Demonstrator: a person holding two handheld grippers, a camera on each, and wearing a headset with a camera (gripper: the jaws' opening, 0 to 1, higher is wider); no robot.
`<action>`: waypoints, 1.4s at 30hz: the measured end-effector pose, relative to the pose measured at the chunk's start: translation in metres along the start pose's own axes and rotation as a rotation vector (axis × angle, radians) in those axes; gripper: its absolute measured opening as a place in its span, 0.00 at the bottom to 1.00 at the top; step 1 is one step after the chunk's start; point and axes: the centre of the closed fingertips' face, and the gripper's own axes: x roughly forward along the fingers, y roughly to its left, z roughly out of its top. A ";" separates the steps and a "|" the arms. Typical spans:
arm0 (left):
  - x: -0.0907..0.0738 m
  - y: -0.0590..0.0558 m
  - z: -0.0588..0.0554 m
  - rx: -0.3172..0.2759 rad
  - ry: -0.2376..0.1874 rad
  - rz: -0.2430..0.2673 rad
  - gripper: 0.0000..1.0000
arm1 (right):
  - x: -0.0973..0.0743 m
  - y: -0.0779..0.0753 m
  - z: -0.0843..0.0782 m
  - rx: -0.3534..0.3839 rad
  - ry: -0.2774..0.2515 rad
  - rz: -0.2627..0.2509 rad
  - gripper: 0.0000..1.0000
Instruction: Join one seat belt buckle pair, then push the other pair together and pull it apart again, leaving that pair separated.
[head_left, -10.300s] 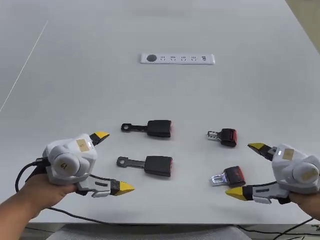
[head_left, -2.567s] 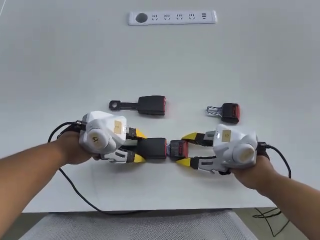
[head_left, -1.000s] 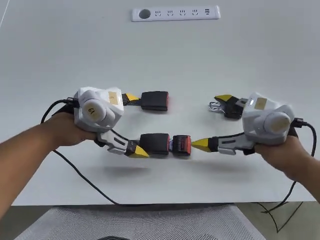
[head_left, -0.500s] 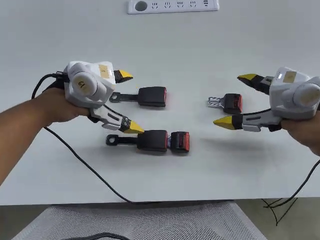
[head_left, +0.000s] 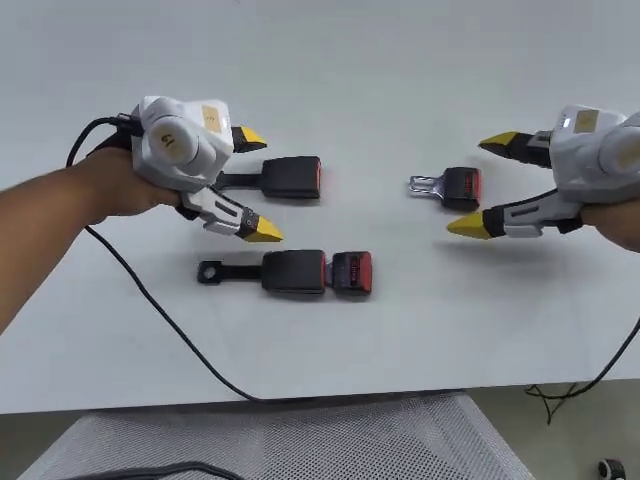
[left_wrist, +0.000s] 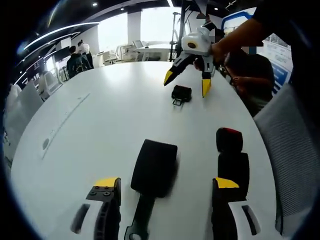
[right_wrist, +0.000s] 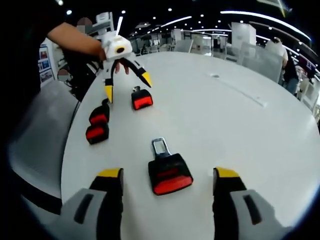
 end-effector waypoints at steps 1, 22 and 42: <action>0.002 0.001 -0.001 0.006 0.002 -0.004 0.76 | 0.002 -0.001 -0.002 -0.001 0.004 0.008 0.73; 0.016 0.012 -0.006 0.076 0.014 -0.001 0.44 | 0.005 -0.013 -0.014 -0.083 0.039 0.093 0.37; 0.033 0.022 -0.001 0.087 0.002 0.035 0.35 | 0.010 -0.015 -0.008 -0.108 -0.009 0.126 0.34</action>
